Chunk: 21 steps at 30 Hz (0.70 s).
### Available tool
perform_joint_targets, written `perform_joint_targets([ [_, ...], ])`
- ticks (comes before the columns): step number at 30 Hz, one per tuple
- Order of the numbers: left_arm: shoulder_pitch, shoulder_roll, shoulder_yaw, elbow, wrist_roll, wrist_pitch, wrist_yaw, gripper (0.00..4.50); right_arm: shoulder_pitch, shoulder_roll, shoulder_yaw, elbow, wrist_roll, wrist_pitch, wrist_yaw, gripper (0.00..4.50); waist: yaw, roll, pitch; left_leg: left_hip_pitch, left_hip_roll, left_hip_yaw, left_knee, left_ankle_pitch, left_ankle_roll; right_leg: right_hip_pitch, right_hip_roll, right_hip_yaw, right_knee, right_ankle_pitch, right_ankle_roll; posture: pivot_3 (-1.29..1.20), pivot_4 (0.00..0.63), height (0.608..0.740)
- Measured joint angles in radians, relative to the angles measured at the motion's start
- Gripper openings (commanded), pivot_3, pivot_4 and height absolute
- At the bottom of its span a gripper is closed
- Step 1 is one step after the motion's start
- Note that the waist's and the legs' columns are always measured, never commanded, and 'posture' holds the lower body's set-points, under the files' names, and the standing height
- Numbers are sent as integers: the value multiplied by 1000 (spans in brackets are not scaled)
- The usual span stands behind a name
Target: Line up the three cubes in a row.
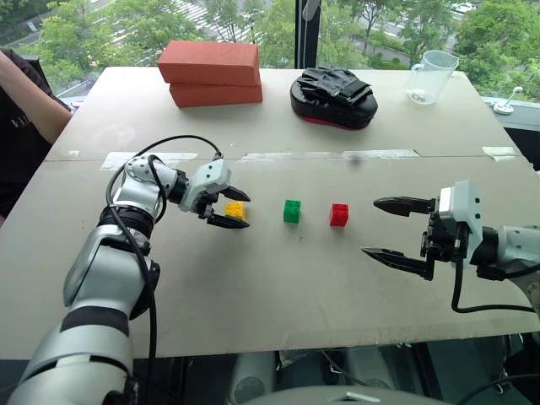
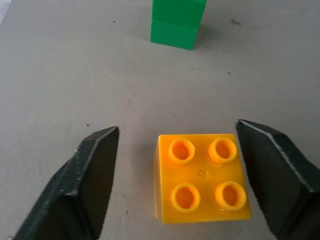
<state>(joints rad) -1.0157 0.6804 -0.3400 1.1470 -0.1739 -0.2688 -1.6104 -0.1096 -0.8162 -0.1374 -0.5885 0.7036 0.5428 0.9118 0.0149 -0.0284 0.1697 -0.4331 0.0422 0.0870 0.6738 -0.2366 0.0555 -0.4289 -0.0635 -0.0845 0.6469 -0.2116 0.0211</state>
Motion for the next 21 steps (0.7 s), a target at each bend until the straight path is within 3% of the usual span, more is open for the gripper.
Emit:
perform_joint_targets([
  [4, 32, 31, 57, -77, -41, 38, 0, 4438, 5, -5, -14, -4, 12, 2, 0, 4500, -1, 0, 0, 0, 0, 0, 0, 0, 0, 0, 0, 0, 0, 1, -1, 0, 150, 740],
  [7, 150, 107, 141, -281, -126, 153, 2, 4438, 26, -13, -41, -9, 20, 2, -1, 4500, -10, 0, 0, 1, 2, 1, 0, 0, 0, 0, 0, 2, 0, 1, -2, 0, 150, 740],
  [9, 327, 184, 244, -534, -205, 300, 34, 4438, 65, -16, -63, -16, 24, 2, 1, 4500, -19, 0, 0, 1, 3, 0, 0, 2, -4, 0, 0, 5, 0, 1, -2, 0, 150, 740],
  [10, 354, 193, 259, -574, -219, 327, 40, 4438, 73, -17, -70, -15, 24, 2, 1, 4500, -19, 0, 0, 1, 3, 0, 0, 2, -4, 0, -1, 6, 1, 1, -2, 0, 150, 740],
  [14, 714, 232, 472, -1001, -324, 527, 236, 4438, 137, -20, -103, -19, 19, -3, 6, 4500, -19, 1, 0, 2, 3, 0, 0, 1, -3, 2, -6, 5, -1, 0, 0, 0, 150, 740],
  [17, 978, 203, 659, -1256, -379, 647, 403, 4438, 208, -22, -141, -18, 3, -11, 12, 4500, -15, 1, 0, 5, 3, -1, 0, 0, -1, 4, -7, 4, -1, -3, -1, 0, 150, 740],
  [21, 1277, 94, 833, -1500, -392, 734, 580, 4438, 306, -29, -216, -17, -7, -22, 32, 4500, -2, 2, 1, 14, 3, -1, -1, -3, -6, 11, -9, 3, -1, -4, -3, 0, 150, 740],
])
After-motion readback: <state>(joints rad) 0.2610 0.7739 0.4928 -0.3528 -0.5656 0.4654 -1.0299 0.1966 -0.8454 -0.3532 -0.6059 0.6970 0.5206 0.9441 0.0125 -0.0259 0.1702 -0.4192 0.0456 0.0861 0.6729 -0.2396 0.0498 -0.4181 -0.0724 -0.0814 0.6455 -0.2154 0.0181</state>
